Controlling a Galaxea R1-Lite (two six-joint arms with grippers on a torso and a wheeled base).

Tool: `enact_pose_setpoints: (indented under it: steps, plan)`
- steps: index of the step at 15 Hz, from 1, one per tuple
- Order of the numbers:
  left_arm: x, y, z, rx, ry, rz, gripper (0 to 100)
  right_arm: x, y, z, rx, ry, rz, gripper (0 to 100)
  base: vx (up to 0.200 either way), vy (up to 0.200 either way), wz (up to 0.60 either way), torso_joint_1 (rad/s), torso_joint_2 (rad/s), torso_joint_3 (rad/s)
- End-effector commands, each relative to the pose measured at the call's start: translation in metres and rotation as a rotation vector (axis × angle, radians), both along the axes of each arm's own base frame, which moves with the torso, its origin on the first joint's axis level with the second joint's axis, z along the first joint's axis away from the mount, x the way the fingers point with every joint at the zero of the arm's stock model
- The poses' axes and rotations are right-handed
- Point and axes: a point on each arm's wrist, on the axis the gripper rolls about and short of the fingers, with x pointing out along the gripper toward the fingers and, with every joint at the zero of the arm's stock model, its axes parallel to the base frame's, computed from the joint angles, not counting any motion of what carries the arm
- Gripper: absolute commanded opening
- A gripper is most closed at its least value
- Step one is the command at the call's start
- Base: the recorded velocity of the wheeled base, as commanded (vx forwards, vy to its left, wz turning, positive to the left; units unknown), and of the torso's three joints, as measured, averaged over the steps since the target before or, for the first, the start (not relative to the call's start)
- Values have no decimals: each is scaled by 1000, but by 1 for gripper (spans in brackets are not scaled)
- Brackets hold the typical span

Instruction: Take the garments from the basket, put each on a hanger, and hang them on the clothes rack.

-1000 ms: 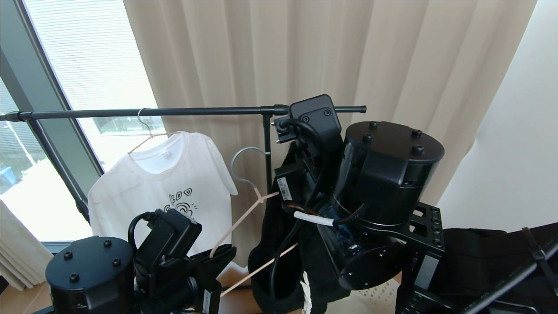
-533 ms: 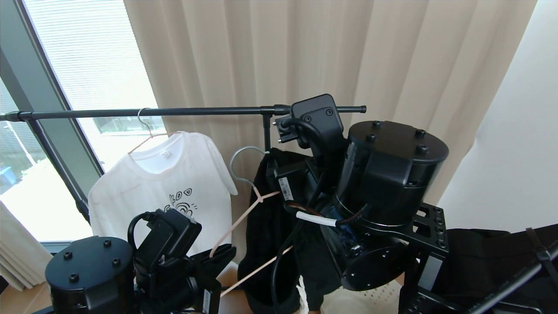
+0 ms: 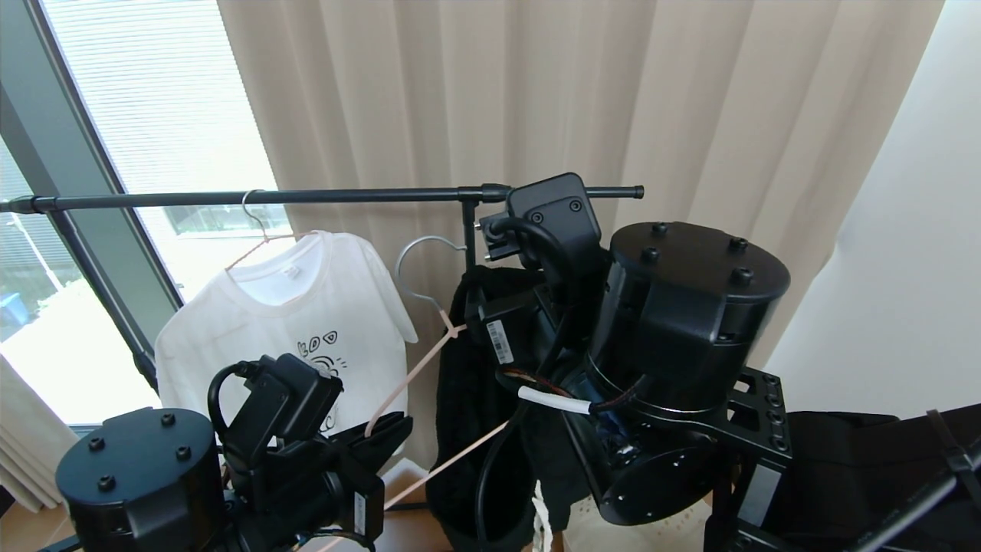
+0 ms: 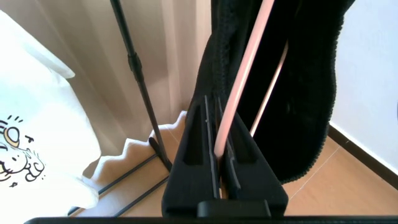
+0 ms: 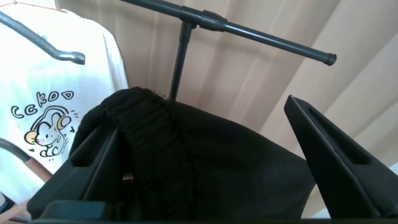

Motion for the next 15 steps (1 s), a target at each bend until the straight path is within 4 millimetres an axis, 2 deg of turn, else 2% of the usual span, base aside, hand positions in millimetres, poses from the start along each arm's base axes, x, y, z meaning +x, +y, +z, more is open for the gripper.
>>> enact_pose_setpoints:
  steps: [1,9,15]
  plan:
    - [1,1,0,-1,2,8,0,-3,0,1,4,-2,-6,100,0,0,0,0,0,0]
    - [5,3,2,-19,-14,30,0,-15,5,-5,-18,10,28,100,0,0,0,0,0,0]
    - [11,6,1,-30,-27,56,0,-17,5,-6,-22,12,30,100,0,0,0,0,0,0]
